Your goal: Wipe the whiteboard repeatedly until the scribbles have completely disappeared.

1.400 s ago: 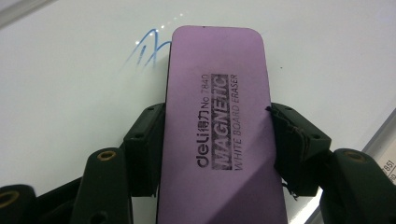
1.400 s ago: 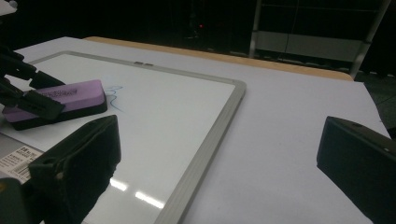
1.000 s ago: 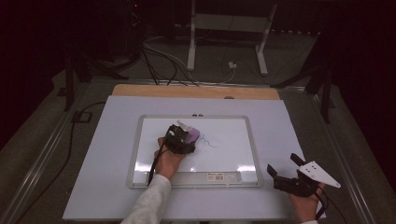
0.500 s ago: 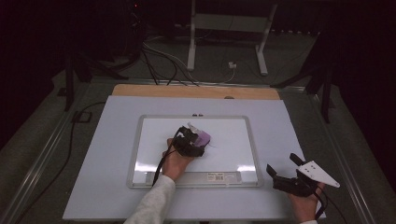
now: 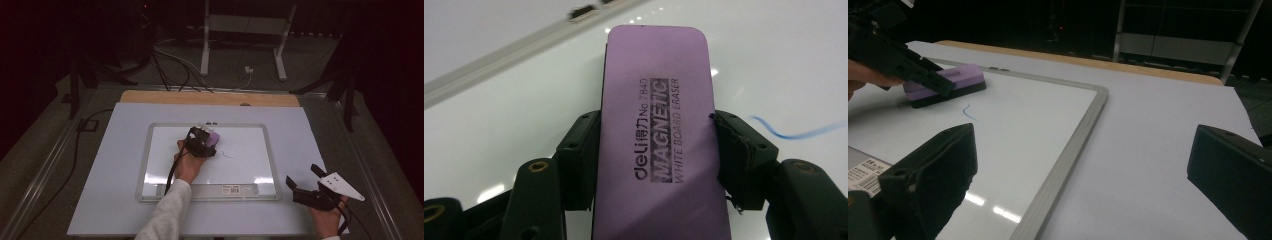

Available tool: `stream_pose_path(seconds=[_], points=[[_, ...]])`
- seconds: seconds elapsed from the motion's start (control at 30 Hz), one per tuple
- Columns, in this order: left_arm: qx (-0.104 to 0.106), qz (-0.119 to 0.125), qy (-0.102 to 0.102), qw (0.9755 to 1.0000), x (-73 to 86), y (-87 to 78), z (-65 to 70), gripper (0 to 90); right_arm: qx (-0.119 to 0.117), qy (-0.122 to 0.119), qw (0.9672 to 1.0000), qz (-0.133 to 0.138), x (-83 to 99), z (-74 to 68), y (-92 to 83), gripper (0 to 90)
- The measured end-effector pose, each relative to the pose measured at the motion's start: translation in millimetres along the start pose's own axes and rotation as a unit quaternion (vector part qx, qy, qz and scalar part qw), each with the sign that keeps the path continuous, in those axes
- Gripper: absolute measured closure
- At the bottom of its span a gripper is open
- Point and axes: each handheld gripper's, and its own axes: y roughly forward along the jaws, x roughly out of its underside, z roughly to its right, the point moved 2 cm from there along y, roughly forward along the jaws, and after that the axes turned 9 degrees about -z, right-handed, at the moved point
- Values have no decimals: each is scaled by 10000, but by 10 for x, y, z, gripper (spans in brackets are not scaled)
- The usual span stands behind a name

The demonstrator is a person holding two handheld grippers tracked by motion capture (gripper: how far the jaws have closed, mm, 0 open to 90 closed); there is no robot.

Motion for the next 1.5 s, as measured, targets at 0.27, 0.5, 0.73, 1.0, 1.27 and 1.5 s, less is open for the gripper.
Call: stream_pose_path(seconds=[0.27, 0.5, 0.73, 1.0, 1.27, 1.5], points=[[232, 24, 581, 9980, 75, -59, 160, 420, 18, 7, 10000, 12, -1, 4, -9, 2], [25, 23, 58, 10000, 38, -18, 8, 419, 17, 16, 10000, 13, 0, 9, -9, 2], [424, -10, 583, 9974, 46, -53, 369, 419, -5, -19, 10000, -13, -2, -14, 10, 2], [440, 15, 1012, 9939, 70, -87, 503, 419, 16, 19, 10000, 14, 1, 9, -15, 2], [156, -9, 423, 9990, 62, -61, 257, 419, 13, 10, 10000, 8, 1, 8, -4, 2], [647, 19, 1065, 9922, 98, -109, 711, 419, -4, -8, 10000, -4, -2, -14, 3, 2]])
